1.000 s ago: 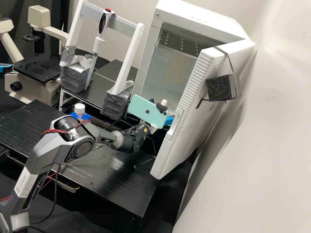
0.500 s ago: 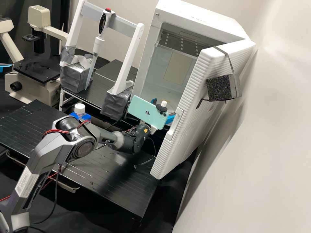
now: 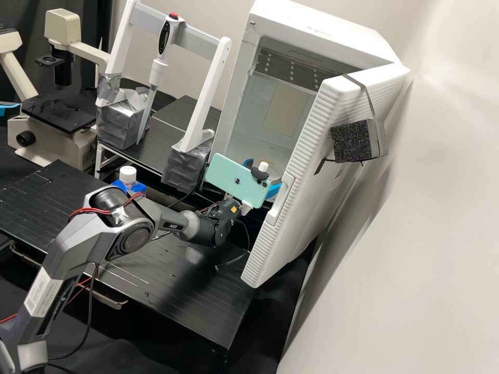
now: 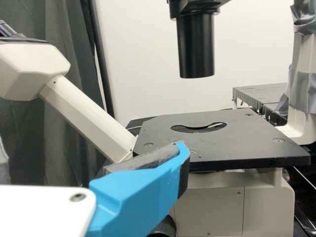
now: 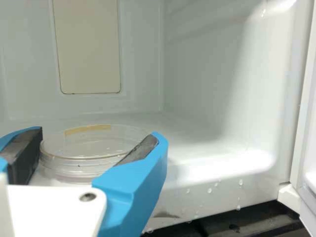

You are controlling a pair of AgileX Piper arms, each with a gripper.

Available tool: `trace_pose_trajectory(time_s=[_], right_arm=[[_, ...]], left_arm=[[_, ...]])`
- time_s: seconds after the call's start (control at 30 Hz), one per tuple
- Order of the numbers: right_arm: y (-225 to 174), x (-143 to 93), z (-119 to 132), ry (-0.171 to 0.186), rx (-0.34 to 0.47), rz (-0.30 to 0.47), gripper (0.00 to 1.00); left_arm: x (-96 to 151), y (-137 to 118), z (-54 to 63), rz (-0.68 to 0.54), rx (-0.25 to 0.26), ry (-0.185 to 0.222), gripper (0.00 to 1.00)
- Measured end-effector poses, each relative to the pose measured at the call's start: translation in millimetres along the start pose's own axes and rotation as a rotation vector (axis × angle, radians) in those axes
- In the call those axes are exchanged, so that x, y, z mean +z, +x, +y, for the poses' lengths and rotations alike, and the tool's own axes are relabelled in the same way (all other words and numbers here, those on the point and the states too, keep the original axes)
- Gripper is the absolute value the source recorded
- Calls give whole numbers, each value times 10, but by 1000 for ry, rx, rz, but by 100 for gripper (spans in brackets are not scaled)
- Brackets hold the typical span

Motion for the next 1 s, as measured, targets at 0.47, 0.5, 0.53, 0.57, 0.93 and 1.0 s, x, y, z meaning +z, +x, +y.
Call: trace_pose_trajectory(time_s=[0.47,0.5,0.53,0.57,0.93,1.0], right_arm=[[-20,-47,237,-18,25,27,0],[-35,-61,271,-28,27,26,0],[-54,-66,313,-33,35,24,0],[-71,-84,352,-37,43,24,0],[-459,-182,370,-12,63,56,0],[-567,-154,318,3,57,54,0]], left_arm=[[0,0,0,0,0,0,100],[0,0,0,0,0,0,100],[0,0,0,0,0,0,100],[0,0,0,0,0,0,100],[0,0,0,0,0,0,100],[0,0,0,0,0,0,100]])
